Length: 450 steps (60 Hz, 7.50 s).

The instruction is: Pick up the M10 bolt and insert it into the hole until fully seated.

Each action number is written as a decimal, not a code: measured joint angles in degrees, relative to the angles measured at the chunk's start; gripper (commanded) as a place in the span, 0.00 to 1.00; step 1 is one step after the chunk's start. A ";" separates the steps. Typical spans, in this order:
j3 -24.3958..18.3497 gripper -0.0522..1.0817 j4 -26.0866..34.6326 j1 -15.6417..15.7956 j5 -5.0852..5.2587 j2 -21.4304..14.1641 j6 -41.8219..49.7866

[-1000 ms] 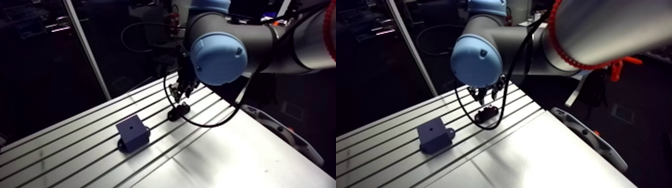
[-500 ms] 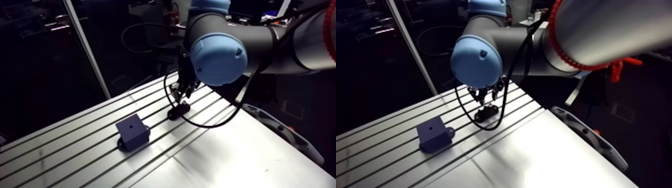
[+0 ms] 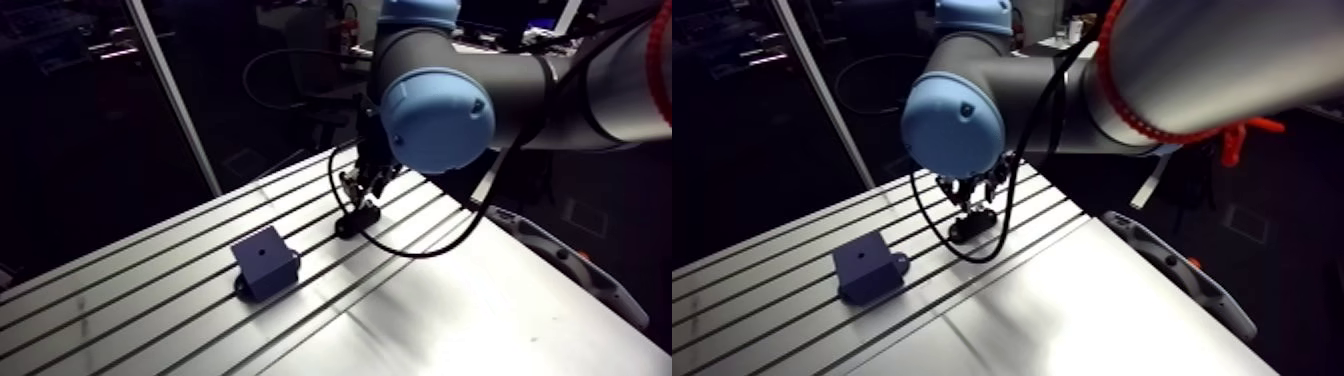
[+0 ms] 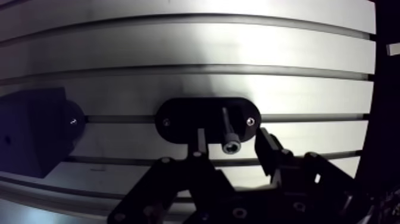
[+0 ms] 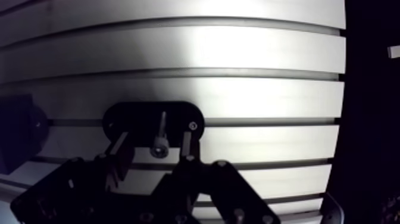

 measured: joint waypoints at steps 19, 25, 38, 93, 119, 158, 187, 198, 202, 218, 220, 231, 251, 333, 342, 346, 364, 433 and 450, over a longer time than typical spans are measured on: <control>0.13 0.48 0.00 0.00 -0.35 0.06 0.06; 0.17 0.48 0.00 0.00 -0.38 0.07 0.06; 0.22 0.51 0.01 0.00 -0.41 0.10 0.07; 0.21 0.59 0.00 0.03 -0.43 0.48 0.07; 0.23 0.62 0.00 0.04 -0.43 0.30 0.15; 0.28 0.64 0.00 0.02 -1.19 0.50 0.16; 0.41 0.64 0.00 0.08 -1.16 0.64 0.15; 0.30 0.64 0.00 0.08 -1.15 0.81 0.16; 0.25 0.64 0.00 0.08 -1.17 0.89 0.16; 0.09 0.64 0.00 0.09 -1.17 1.01 0.18; 0.06 0.64 0.00 0.09 -1.17 1.01 0.19; -0.12 0.64 0.01 0.09 -1.16 0.96 0.23; -0.03 0.69 0.03 0.09 -1.17 0.86 0.42; -6.95 1.00 10.85 2.15 -0.21 -5.28 3.83; -11.11 1.00 18.74 4.09 -0.63 -6.13 6.45; -12.79 1.00 22.07 5.09 -1.09 -6.28 7.35; -19.92 1.00 36.30 10.58 -3.63 -6.28 11.34; -32.28 1.00 56.27 26.12 -10.72 2.68 21.31; -32.28 1.00 53.73 26.18 -10.96 4.47 22.33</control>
